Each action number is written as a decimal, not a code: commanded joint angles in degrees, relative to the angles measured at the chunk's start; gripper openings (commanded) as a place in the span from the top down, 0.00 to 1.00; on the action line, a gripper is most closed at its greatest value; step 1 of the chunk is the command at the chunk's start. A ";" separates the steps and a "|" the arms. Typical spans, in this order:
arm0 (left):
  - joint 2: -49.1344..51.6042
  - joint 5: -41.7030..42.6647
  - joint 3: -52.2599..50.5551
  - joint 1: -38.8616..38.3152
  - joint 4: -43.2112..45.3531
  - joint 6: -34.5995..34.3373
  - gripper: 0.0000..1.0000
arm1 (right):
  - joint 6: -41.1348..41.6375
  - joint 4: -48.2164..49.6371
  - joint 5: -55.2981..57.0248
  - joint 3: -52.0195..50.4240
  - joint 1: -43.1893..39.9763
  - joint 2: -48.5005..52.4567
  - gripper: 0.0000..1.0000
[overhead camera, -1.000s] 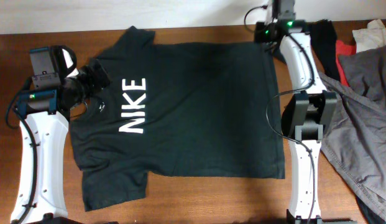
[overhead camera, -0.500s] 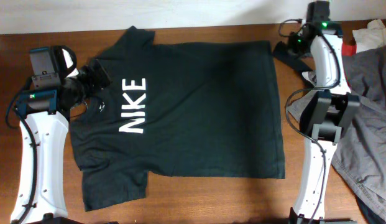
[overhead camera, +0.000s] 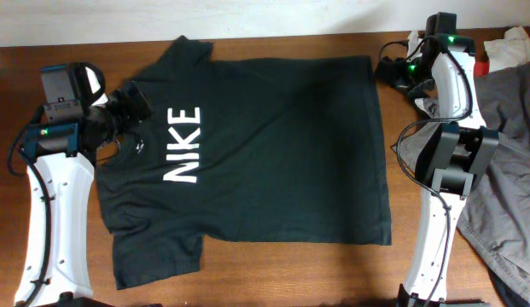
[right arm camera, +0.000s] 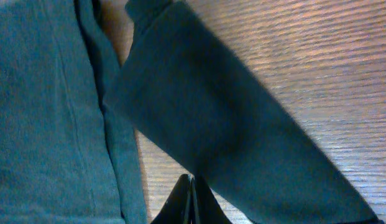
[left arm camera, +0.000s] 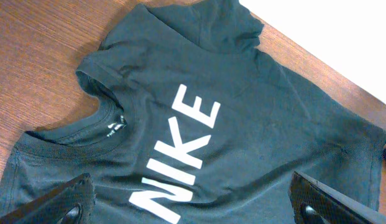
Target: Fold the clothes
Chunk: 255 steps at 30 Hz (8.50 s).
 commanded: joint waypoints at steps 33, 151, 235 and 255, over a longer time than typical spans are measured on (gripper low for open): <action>0.09 -0.22 0.90 -0.15 0.04 0.52 0.01 | -4.26 5.97 21.55 -7.48 -14.91 0.72 0.92; 0.09 -0.24 0.90 -0.15 0.04 0.52 0.01 | 14.10 -34.56 -14.56 30.80 11.21 -30.62 0.12; 0.09 -0.24 0.90 -0.15 0.04 0.52 0.01 | 33.86 8.87 12.72 -98.16 11.13 -72.24 0.30; 0.09 -0.24 0.90 -0.15 0.04 0.52 0.01 | 40.00 22.03 12.57 -108.80 11.13 -72.24 0.44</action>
